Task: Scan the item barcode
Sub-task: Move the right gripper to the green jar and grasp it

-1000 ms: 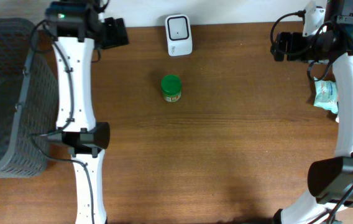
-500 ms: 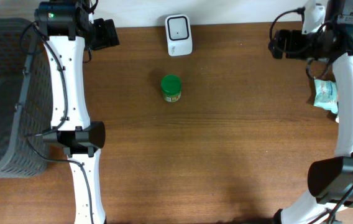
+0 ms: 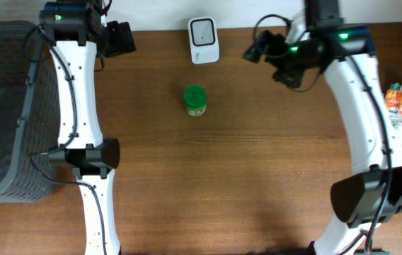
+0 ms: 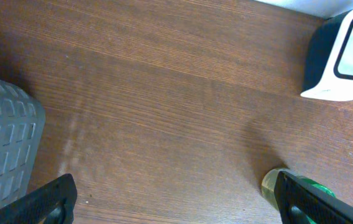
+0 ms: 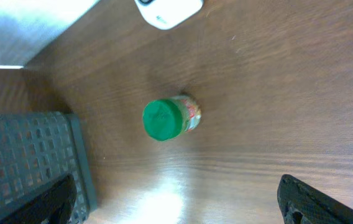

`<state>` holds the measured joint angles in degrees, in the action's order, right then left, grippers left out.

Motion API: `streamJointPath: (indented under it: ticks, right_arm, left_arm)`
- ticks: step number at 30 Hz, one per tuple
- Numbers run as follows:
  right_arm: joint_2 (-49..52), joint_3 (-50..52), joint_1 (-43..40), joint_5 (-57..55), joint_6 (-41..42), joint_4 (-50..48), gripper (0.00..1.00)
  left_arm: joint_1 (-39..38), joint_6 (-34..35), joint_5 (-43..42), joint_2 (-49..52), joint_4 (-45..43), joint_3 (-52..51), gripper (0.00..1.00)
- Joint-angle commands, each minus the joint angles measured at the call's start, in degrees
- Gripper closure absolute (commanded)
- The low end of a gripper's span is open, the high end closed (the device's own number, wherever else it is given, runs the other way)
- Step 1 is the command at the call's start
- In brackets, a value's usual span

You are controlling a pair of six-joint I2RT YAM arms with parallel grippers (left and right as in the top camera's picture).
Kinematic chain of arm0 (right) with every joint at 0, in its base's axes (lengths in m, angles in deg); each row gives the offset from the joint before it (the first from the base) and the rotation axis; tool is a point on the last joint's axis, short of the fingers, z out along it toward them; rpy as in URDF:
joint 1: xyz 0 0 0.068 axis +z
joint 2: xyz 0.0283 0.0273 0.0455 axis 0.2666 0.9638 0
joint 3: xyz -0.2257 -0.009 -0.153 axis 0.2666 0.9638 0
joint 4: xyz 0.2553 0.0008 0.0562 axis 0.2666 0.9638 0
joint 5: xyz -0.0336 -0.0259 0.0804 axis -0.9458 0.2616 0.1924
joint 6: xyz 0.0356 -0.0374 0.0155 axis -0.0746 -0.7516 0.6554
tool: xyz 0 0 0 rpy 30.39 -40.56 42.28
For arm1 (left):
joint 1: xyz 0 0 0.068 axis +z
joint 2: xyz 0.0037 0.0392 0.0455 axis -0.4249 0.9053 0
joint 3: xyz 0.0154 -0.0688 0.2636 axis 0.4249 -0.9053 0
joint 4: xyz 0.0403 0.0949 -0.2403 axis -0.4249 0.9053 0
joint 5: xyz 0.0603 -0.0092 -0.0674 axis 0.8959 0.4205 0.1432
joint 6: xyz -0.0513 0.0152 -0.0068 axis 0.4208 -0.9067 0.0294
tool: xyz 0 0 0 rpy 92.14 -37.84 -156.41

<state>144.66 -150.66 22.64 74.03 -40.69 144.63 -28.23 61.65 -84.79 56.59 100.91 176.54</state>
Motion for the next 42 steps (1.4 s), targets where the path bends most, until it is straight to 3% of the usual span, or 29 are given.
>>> streamJointPath:
  ticks: [1,5,7,13,18,24,27,31,40,42]
  right_arm:
    - [-0.1,-0.1,4.7,-4.0,5.7,-2.5,0.01]
    - [2.0,-0.1,12.2,-12.6,18.0,-5.2,0.01]
    - [4.7,-0.1,15.6,-14.9,17.8,-5.9,0.01]
    - [12.7,-0.1,19.2,-18.0,6.8,-5.7,0.01]
    - [13.0,-0.1,19.8,-21.5,5.9,-14.1,0.01]
    - [16.6,-0.1,21.6,-27.7,5.7,-16.7,0.01]
    - [20.1,-0.1,23.6,-27.7,-1.0,-20.0,0.01]
    - [22.4,-0.1,25.8,-36.8,-1.3,-20.7,0.01]
    - [25.9,0.0,26.6,-36.8,0.0,-20.1,0.01]
    - [25.9,0.0,26.5,-37.2,0.0,-20.1,0.09]
  left_arm:
    - [0.0,-0.9,0.6,-0.4,0.1,-0.2,0.01]
    - [0.0,-0.9,0.6,-0.4,0.1,-0.2,0.01]
    - [0.0,-0.9,0.6,-0.4,0.1,-0.2,0.01]
    - [0.0,-0.9,0.6,-0.4,0.1,-0.2,0.01]
    - [-0.1,-0.9,0.6,-0.4,0.1,-0.2,0.01]
    - [-0.2,-0.9,0.6,-0.4,0.1,-0.2,0.01]
    - [-0.1,-0.9,0.7,-0.4,0.1,-0.2,0.01]
    - [-0.1,-0.9,0.6,-0.4,0.1,-0.2,0.01]
    - [-0.1,-0.9,0.6,-0.4,0.1,-0.2,0.01]
    - [-0.1,-0.9,0.6,-0.4,0.1,-0.2,0.01]
